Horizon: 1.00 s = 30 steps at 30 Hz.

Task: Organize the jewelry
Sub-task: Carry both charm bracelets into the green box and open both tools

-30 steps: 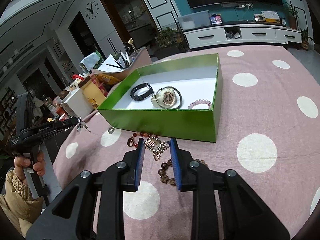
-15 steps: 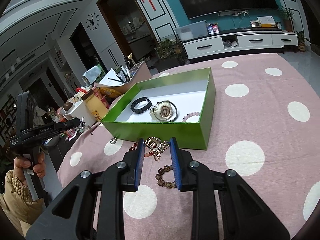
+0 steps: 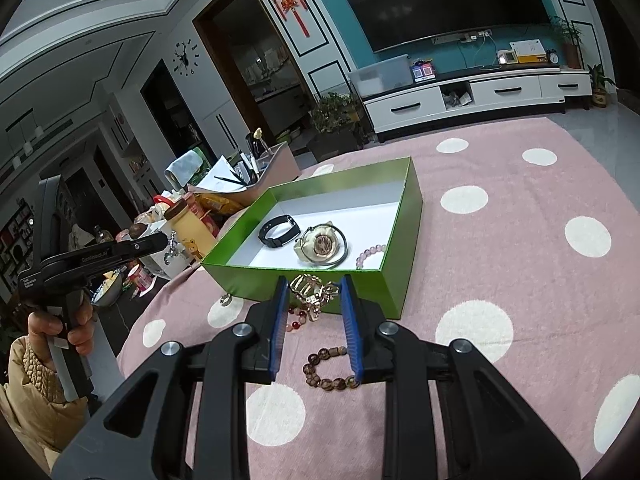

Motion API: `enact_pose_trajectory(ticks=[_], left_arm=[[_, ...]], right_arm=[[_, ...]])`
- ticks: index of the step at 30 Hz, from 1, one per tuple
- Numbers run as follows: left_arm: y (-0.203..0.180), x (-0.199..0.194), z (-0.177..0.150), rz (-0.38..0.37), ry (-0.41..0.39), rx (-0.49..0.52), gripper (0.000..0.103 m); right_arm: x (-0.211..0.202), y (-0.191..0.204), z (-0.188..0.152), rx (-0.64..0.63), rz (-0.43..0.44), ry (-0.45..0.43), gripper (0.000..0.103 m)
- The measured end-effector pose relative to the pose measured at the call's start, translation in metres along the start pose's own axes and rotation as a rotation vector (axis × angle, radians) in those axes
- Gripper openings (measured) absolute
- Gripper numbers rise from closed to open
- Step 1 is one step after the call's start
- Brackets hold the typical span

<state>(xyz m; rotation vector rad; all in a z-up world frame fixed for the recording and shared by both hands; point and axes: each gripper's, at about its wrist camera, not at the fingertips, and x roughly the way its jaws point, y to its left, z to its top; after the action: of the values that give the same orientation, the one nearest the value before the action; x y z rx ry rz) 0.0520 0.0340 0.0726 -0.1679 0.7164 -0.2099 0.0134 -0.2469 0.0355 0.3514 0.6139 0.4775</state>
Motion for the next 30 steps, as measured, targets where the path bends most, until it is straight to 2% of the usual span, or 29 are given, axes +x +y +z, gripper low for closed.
enact_pose_trajectory(ticks=[11,20,30], left_arm=[[-0.020,0.019,0.016,-0.016,-0.001,0.046,0.007],[-0.034,0.048,0.038,-0.030,0.004,0.071,0.007],[-0.018,0.106,0.050,0.037,0.081,0.029,0.007]], right_arm=[[0.009,-0.002,0.014,-0.015,-0.001,-0.004,0.026],[0.030,-0.001,0.034,-0.038,-0.011,0.007,0.026],[0.071,0.000,0.062,-0.051,-0.042,0.048,0.026]])
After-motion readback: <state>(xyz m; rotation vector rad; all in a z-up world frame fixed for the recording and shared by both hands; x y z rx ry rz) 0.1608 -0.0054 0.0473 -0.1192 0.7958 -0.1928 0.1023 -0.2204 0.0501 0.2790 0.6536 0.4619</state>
